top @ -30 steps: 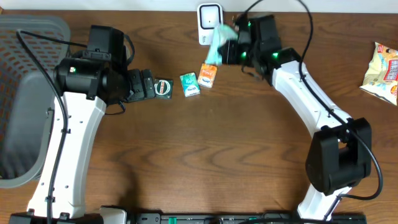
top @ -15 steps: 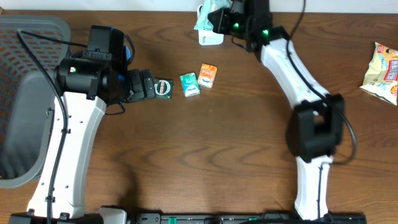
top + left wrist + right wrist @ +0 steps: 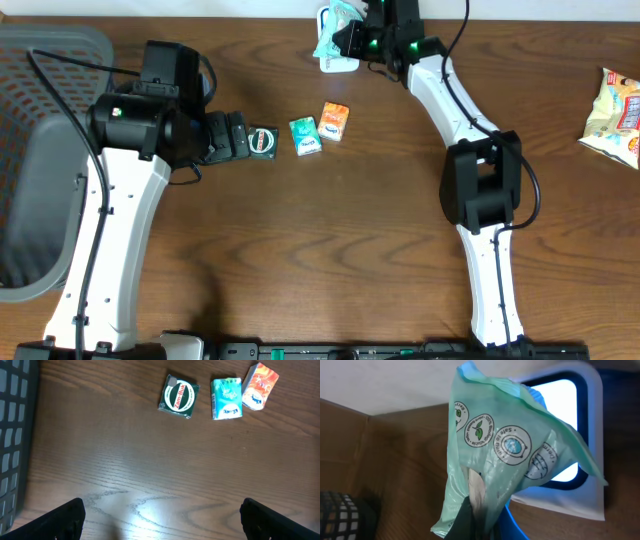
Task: Scan the item barcode
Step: 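Lift the wipes pack up in front of the white scanner, then carry the wipes pack to the right edge and release it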
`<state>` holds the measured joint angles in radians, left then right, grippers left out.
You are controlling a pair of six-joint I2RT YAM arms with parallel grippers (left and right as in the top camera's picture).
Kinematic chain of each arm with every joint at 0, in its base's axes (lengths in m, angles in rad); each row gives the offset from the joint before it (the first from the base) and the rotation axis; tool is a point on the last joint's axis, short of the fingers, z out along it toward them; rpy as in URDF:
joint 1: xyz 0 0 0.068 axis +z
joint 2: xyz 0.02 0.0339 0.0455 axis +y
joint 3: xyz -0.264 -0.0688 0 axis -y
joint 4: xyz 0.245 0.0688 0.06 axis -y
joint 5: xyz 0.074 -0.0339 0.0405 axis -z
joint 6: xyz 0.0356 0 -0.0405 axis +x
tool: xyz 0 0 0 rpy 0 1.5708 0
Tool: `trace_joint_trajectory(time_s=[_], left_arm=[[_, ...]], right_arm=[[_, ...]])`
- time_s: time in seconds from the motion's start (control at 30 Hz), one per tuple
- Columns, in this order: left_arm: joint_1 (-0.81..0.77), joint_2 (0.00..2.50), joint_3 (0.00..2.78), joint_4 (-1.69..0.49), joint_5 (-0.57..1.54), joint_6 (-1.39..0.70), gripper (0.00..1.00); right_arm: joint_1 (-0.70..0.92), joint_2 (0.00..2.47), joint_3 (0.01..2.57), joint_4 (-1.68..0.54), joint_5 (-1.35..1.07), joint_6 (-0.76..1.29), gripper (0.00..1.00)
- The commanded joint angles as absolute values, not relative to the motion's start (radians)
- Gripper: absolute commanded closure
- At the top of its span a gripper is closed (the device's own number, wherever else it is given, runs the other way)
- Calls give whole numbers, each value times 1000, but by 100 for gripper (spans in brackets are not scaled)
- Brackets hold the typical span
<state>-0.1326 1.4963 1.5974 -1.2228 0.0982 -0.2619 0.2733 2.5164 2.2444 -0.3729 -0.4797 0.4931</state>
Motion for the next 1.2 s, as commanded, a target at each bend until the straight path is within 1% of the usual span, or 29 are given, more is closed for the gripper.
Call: trace_joint_trajectory(time_s=[0.0, 0.13, 0.3, 0.5, 0.6, 0.7, 0.8, 0.83, 0.9, 0.93, 0.97, 1.0, 1.17], left_arm=[[-130, 1496, 1600, -1223, 92, -259, 2], [-130, 1496, 1600, -1223, 93, -259, 2], [-130, 1496, 1600, -1223, 93, -259, 2], [-130, 1496, 1600, -1223, 93, -259, 2], [-130, 1496, 1600, -1223, 93, -259, 2], [-130, 1496, 1600, -1223, 93, -259, 2], [-130, 1496, 1600, -1223, 93, -259, 2], [-130, 1496, 1600, -1223, 93, -259, 2], [-130, 1496, 1600, -1223, 93, -259, 2], [-130, 1496, 1600, -1223, 93, -259, 2], [-130, 1496, 1600, -1223, 93, -259, 2], [-130, 1496, 1600, -1223, 92, -259, 2], [-130, 1496, 1600, -1223, 93, -259, 2]], right_arm=[[248, 2510, 2281, -386, -500, 501, 99], [220, 2504, 2289, -429, -500, 498, 99], [149, 2457, 2312, -561, -472, 388, 99], [-14, 2344, 2315, -775, -421, 310, 99], [-117, 2293, 2315, -902, -406, 153, 99], [-211, 2271, 2315, -1032, -258, 61, 99], [-290, 2275, 2312, -1124, -98, 53, 98], [-327, 2277, 2307, -1156, -48, 54, 74], [-368, 2278, 2300, -1182, -32, 54, 28], [-389, 2278, 2299, -1193, -35, 54, 17], [-403, 2278, 2296, -1200, -40, 54, 8], [-414, 2278, 2296, -1208, -55, 54, 1], [-429, 2278, 2296, -1230, -245, 24, 1]])
